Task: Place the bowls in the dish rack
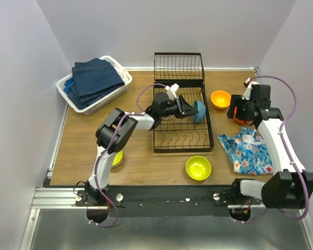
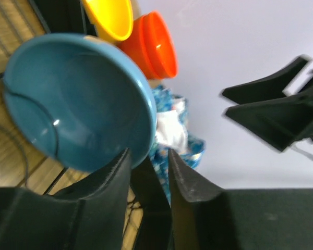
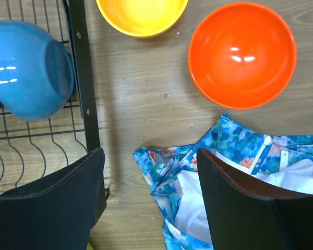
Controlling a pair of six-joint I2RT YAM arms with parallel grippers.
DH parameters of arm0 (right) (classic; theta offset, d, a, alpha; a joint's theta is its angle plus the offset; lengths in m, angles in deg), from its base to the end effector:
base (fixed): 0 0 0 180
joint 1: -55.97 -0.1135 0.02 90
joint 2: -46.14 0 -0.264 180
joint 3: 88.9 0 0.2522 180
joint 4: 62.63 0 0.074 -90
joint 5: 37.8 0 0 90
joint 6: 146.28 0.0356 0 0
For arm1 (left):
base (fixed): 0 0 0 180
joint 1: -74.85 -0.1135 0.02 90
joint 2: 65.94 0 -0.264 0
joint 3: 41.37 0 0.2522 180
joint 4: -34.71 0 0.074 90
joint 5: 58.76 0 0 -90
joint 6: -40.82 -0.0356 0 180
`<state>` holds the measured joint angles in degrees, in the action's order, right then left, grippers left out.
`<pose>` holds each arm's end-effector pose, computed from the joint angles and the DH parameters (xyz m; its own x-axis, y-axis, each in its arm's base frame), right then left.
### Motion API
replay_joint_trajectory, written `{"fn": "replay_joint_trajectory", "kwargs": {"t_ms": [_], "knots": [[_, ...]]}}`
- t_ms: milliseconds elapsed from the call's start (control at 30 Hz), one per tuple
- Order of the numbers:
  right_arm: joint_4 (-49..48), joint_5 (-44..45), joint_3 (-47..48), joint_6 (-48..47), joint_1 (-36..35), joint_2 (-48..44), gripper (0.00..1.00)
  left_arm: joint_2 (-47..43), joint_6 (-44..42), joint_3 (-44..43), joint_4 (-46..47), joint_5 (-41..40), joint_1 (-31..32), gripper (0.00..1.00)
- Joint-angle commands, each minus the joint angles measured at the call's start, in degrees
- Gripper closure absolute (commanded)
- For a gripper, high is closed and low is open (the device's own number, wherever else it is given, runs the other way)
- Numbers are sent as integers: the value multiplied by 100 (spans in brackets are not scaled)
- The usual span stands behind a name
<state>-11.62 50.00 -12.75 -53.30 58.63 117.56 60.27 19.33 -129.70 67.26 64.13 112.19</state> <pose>0.2627 -0.0108 0.3053 -0.7199 0.0855 -0.6888 0.0574 0.9963 0.0636 0.3687 -0.3056 0.1620 -0.9010 -0.2954 -0.3178 0.2753 0.1769 -0.9449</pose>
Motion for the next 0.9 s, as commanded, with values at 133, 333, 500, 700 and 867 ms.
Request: {"fn": "replay_joint_trajectory", "kwargs": {"t_ms": [133,333,500,700,867], "knots": [[168,61,-359,53,51,-795,20,-1195,-1770,547,-2229,-335,-86,53],[238,332,-447,88,139,-1174,18,-2433,-3237,1328,-3662,-511,-429,53],[370,-44,-192,308,402,-1174,18,-3837,-5331,2059,-4699,-258,-956,53],[107,-157,-394,150,411,-1218,18,-5612,-8763,2297,-6851,895,-651,50],[133,-1183,-491,-183,402,-1306,16,-5995,-10470,2333,-7600,659,833,47]]}}
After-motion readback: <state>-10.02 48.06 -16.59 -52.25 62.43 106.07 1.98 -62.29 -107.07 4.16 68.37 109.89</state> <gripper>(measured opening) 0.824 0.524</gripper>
